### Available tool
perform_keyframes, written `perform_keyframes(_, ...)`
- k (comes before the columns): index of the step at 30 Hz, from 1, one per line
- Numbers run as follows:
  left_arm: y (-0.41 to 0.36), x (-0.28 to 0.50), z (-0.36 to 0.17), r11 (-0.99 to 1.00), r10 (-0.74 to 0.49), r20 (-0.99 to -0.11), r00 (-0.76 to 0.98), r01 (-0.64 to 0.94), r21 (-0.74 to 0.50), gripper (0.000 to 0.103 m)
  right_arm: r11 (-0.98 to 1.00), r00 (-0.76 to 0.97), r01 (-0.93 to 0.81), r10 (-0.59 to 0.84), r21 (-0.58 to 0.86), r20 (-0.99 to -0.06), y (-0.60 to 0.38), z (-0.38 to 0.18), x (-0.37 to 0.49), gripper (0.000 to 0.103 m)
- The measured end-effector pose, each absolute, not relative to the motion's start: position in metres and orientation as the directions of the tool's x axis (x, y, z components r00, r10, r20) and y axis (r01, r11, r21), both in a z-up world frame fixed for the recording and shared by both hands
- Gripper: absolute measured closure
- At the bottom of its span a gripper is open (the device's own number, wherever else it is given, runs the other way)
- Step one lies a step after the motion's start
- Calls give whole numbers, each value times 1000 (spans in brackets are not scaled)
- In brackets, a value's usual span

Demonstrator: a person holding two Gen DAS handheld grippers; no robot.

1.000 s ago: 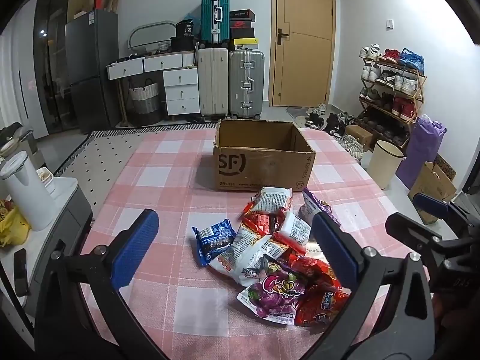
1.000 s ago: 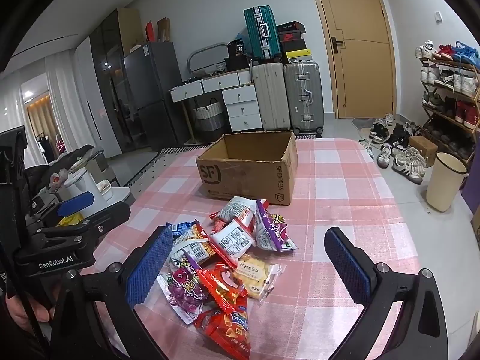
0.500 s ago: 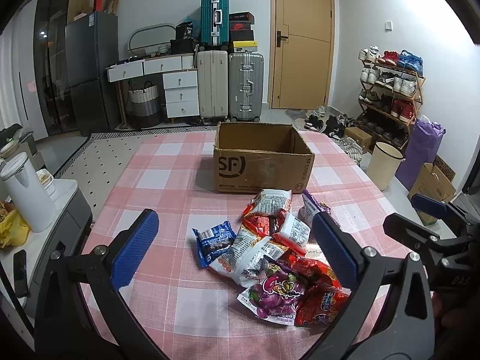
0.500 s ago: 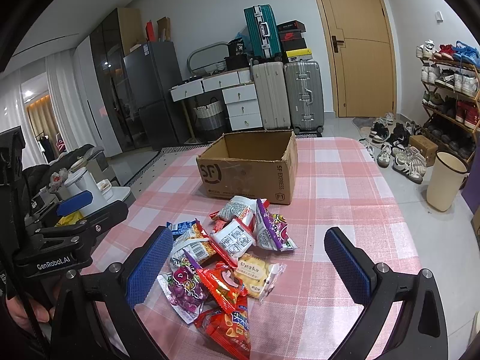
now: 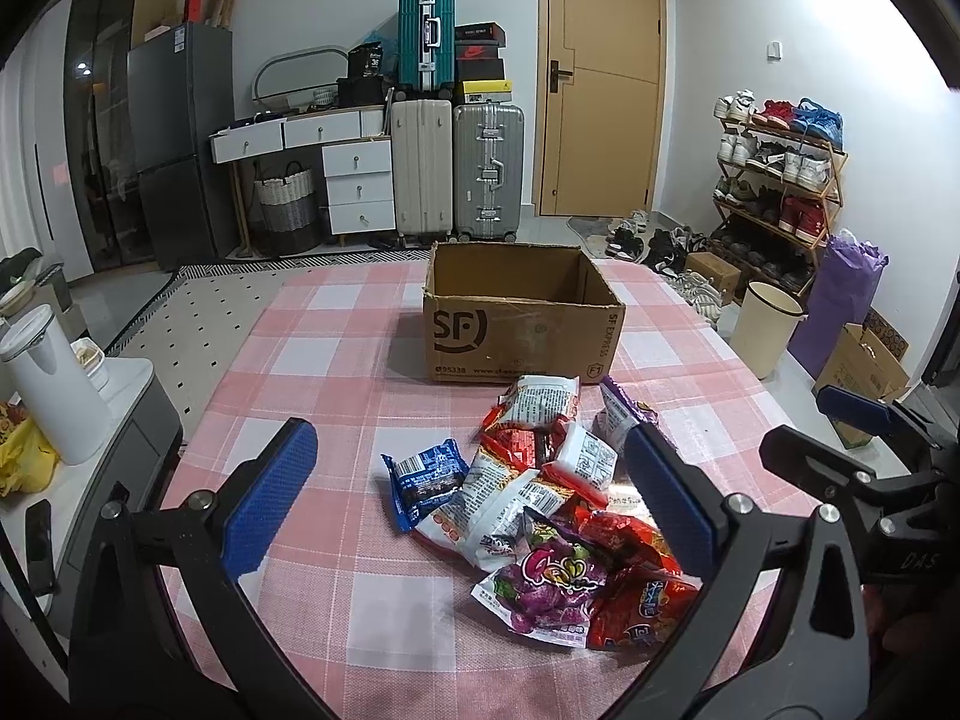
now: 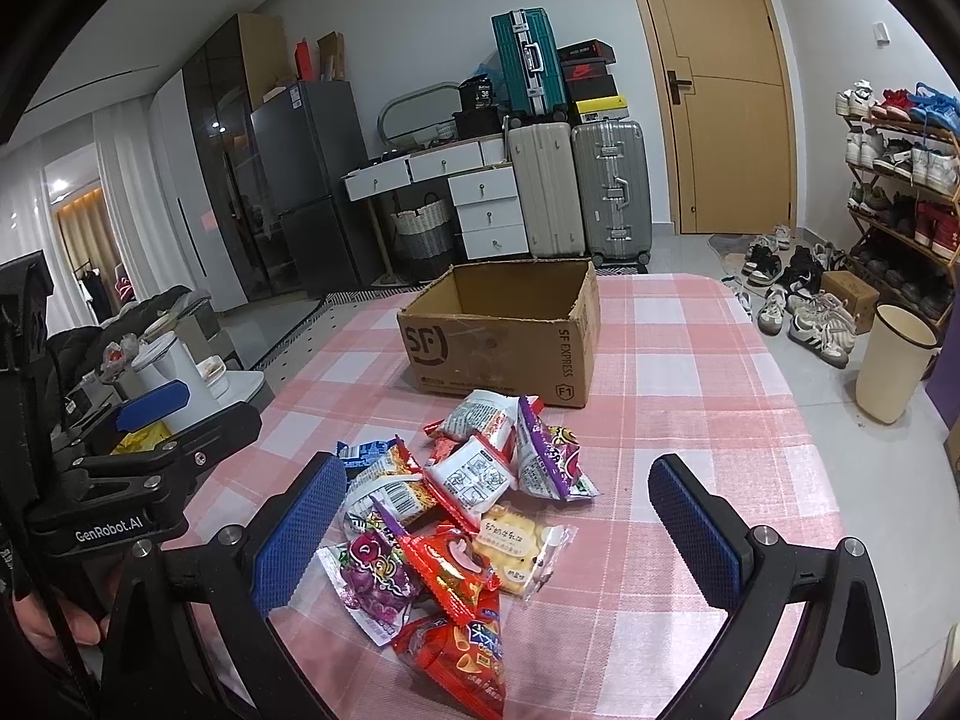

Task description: Organize snacks

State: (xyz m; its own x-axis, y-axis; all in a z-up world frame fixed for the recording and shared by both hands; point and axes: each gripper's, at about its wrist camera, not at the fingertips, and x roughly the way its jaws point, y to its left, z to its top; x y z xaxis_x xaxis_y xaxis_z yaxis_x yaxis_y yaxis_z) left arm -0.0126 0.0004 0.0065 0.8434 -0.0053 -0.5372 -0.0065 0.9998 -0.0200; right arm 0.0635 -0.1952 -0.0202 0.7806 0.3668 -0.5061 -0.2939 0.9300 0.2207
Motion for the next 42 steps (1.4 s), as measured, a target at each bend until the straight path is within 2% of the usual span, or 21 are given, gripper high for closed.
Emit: perform_keyframes(42, -2, -15, 0, 1000, -17, -535, 845, 8, -20, 1, 924, 768, -303, 382, 234, -513, -194, -21, 66, 0)
